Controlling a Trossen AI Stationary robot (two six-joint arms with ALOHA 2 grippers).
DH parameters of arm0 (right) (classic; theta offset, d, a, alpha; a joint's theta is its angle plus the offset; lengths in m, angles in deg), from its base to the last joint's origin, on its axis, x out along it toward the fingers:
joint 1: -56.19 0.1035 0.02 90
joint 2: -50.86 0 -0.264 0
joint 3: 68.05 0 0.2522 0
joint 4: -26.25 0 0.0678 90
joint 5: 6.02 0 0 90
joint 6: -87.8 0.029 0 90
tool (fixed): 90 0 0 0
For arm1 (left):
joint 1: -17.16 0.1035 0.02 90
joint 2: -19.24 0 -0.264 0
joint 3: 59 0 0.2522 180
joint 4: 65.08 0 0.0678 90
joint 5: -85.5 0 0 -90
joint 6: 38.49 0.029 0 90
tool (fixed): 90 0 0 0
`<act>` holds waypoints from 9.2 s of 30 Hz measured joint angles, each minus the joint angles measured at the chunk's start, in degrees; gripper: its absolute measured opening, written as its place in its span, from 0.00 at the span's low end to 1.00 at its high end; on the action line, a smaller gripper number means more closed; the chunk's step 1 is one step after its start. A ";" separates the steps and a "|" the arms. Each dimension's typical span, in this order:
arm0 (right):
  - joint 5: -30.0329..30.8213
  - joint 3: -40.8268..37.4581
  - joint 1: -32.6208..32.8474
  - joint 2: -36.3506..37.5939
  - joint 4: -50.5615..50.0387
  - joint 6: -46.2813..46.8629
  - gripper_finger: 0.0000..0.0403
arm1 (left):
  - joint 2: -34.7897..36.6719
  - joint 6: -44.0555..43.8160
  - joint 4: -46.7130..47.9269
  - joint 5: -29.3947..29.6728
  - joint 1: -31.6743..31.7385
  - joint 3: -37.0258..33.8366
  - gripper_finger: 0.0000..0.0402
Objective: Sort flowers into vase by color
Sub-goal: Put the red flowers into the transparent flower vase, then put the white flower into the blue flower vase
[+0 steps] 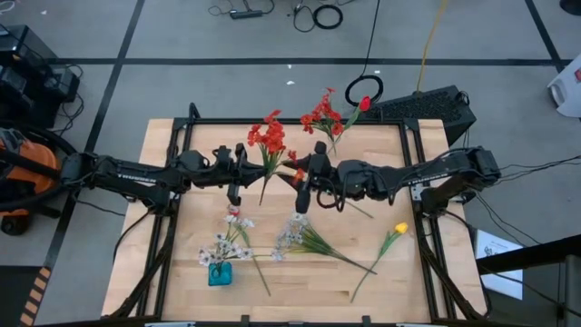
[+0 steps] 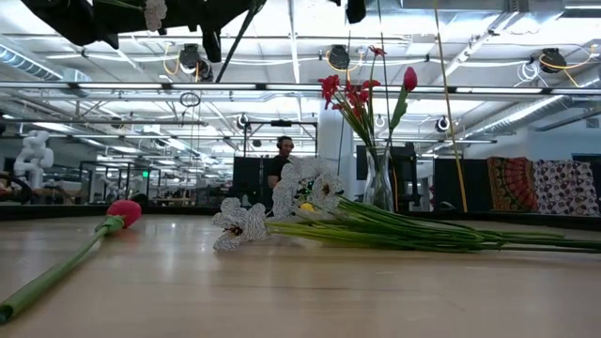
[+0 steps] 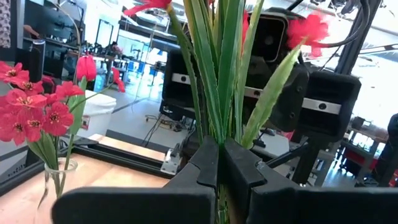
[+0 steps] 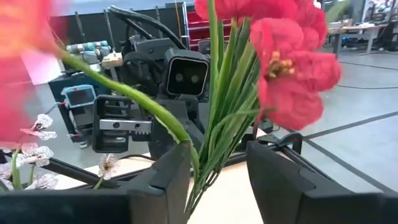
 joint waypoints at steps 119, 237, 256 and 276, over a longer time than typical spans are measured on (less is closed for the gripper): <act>37.98 -28.55 11.09 37.87 -39.90 34.87 0.00 | 41.55 6.27 42.63 5.17 2.47 -15.02 0.27; -0.20 -38.01 -21.85 46.72 -32.87 15.47 0.30 | 41.40 7.42 49.16 7.95 2.49 -14.97 0.27; -4.34 -38.01 -10.19 45.69 -49.06 29.59 0.00 | 41.31 7.27 49.58 7.99 2.48 -14.97 0.27; 0.77 -36.73 11.42 27.52 -43.65 47.62 0.00 | 39.02 1.35 60.02 8.36 2.38 -14.97 0.27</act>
